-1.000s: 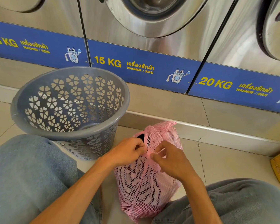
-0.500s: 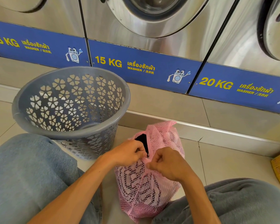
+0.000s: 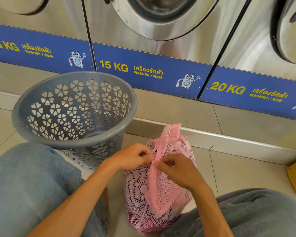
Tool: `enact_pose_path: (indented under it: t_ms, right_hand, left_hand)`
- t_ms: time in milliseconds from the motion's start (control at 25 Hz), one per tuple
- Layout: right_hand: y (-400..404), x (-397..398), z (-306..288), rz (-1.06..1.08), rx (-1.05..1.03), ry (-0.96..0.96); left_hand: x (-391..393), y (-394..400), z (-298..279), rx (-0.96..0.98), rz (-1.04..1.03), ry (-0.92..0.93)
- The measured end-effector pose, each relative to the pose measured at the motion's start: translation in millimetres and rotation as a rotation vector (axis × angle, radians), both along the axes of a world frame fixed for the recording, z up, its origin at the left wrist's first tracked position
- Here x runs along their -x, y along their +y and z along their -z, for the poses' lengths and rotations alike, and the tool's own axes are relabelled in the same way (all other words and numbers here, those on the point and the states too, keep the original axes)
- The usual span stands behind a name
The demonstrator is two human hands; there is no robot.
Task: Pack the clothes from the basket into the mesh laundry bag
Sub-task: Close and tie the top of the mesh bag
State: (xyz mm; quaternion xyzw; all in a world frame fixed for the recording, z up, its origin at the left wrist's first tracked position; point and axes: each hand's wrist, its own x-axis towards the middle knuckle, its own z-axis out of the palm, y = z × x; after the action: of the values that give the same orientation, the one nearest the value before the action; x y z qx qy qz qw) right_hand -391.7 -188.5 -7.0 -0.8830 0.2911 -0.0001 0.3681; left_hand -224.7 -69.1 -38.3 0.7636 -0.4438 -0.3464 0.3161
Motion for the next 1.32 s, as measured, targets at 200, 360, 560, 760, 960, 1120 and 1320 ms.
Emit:
enact_pose_path:
  t_ms: [200,360,560,760,960,1120,1320]
  right_hand:
    - [16.1,-8.8,3.7,-0.055,-0.012,0.019]
    - [30.2,-10.4,7.0,-0.274,-0.055,0.128]
    - [49.6,-11.6,24.9,-0.431,-0.126,0.309]
    - [34.3,-18.5,31.4,0.041,0.077,-0.001]
    - [38.9,-25.1,35.9,0.172,0.015,-0.134]
    - [39.1,-26.9,33.6,0.153,-0.085,-0.122]
    - [64.6,-23.3,26.0,-0.149,-0.102,0.024]
  left_hand:
    - [2.5,0.3,1.8,-0.012,0.0,-0.027]
    - [0.6,-0.9,3.7,-0.034,-0.095,-0.176]
    - [-12.2,-11.8,8.5,-0.005,-0.262,-0.145]
    - [-10.2,-14.4,6.0,0.027,-0.14,0.06]
    - [-11.2,-13.1,1.3,-0.006,0.002,0.215]
    - [-16.9,-14.9,5.1,-0.021,-0.06,0.035]
    - [-19.3,-21.8,11.2,0.06,-0.26,-0.056]
